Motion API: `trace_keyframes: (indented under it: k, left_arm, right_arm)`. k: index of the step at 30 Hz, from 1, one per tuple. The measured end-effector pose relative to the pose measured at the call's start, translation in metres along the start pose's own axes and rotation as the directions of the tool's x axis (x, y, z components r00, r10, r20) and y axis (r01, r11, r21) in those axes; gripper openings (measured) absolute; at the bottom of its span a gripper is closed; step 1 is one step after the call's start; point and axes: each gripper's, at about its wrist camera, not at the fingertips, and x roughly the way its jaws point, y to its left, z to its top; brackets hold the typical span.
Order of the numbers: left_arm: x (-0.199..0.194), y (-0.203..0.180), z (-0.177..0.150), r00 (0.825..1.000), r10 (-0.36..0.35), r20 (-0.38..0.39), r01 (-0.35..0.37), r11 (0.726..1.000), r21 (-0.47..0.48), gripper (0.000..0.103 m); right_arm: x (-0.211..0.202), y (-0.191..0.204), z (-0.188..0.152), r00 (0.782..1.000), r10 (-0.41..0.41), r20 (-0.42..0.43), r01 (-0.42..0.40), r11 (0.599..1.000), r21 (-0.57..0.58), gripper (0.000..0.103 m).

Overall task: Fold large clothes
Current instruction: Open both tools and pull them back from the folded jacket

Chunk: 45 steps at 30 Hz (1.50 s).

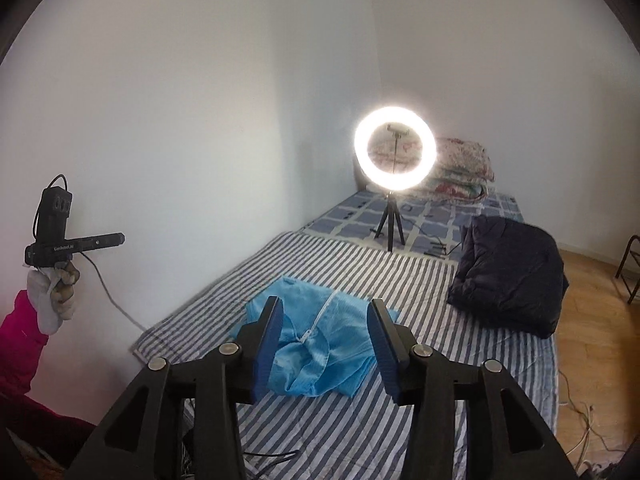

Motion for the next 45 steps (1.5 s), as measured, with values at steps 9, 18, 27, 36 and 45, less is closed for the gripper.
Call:
trace_keyframes:
  k: [9, 18, 27, 36, 45]
  left_arm:
    - [0.033, 0.039, -0.010, 0.997, 0.030, -0.072, -0.038, 0.994, -0.107, 0.047]
    - [0.113, 0.042, -0.078, 0.963, -0.071, -0.262, 0.020, 0.980, -0.196, 0.047]
    - [0.111, -0.008, -0.054, 0.957, -0.107, -0.270, 0.087, 0.992, -0.086, 0.048]
    - [0.062, -0.020, -0.021, 0.975, -0.080, -0.206, 0.083, 0.997, 0.004, 0.062]
    - [0.168, -0.050, -0.098, 0.910, -0.117, -0.397, 0.138, 0.990, 0.024, 0.062]
  right_arm:
    - [0.003, -0.004, 0.001, 1.000, -0.021, -0.003, 0.021, 1.000, 0.022, 0.064]
    - [0.015, -0.010, -0.043, 0.991, -0.050, -0.123, 0.063, 0.993, 0.100, 0.064]
    - [-0.076, 0.001, 0.006, 0.984, -0.164, -0.064, 0.163, 0.986, -0.018, 0.063]
    - [-0.084, -0.015, 0.007, 0.979, -0.198, -0.041, 0.197, 0.980, -0.012, 0.063]
    - [0.046, -0.041, -0.064, 0.973, -0.107, -0.206, 0.121, 0.991, 0.053, 0.056]
